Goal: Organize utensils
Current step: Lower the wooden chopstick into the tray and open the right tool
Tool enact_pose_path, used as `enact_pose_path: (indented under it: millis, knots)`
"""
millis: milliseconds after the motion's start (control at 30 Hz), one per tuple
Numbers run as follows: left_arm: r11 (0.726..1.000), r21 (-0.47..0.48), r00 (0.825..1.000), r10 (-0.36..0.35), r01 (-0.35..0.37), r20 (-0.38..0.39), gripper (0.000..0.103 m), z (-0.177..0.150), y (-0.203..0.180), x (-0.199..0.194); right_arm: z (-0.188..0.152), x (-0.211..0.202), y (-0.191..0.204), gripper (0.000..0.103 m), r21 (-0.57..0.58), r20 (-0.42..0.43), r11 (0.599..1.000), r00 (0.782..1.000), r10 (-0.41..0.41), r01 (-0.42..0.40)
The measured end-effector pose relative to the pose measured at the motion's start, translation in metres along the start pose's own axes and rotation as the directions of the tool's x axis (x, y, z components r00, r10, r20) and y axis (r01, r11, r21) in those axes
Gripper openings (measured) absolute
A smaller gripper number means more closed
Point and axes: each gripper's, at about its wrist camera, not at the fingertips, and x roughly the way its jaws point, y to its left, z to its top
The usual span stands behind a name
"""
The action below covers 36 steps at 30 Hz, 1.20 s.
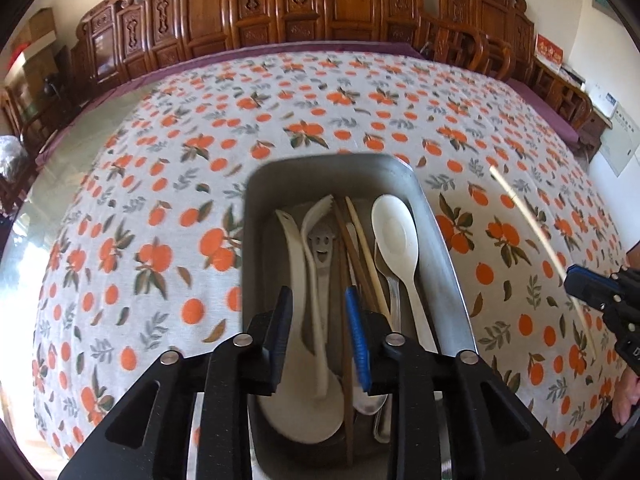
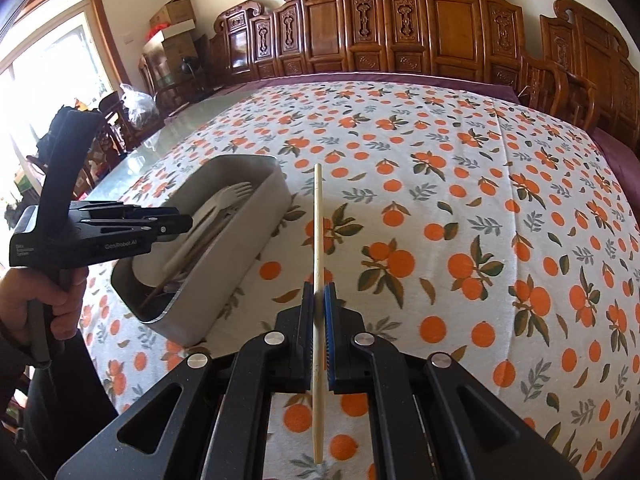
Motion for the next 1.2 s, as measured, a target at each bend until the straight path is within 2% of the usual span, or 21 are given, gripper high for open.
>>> enact_pose_path:
  millis: [200,267,333,400,467,567,900,1200]
  knots:
    - [1.000,0.000,1.000,-0.001,0.001,0.026,0.035,-0.003,0.015,-0.024,0.008,-0.002,0.020,0.006,-0.017,-0.004,1.000,1.000,0.005,-0.005]
    - [1.000,0.003,0.999,-0.002,0.002,0.033,0.043,-0.005,0.019,-0.030,0.010,-0.003,0.028,0.006,-0.015,-0.001,1.000,1.000,0.013,-0.013]
    - [1.000,0.006,0.999,-0.003,0.003,0.045,0.046,-0.006,0.025,-0.039,0.014,-0.004,0.038,0.006,-0.017,0.003,1.000,1.000,0.018,-0.018]
    - [1.000,0.002,0.999,-0.004,0.004,0.053,0.057,-0.008,0.031,-0.047,0.018,-0.004,0.047,0.006,-0.010,0.007,0.999,0.999,0.035,-0.035]
    - [1.000,-0.003,0.998,-0.007,0.007,0.070,0.073,-0.009,0.037,-0.056,0.024,-0.002,0.058,0.006,-0.007,0.011,0.999,0.999,0.048,-0.048]
    - [1.000,-0.004,0.996,-0.030,0.030,0.088,0.088,-0.011,0.045,-0.067,0.032,0.001,0.072,0.006,-0.008,0.013,0.998,0.998,0.061,-0.061]
    - [1.000,-0.020,0.993,-0.018,0.021,0.117,0.089,-0.021,0.070,-0.084,0.052,0.020,0.103,0.006,-0.002,-0.006,0.998,0.998,0.068,-0.068]
    - [0.999,-0.048,0.994,-0.008,0.014,0.111,0.089,-0.033,0.093,-0.084,0.056,0.058,0.123,0.006,0.003,-0.059,0.999,0.998,0.039,-0.039]
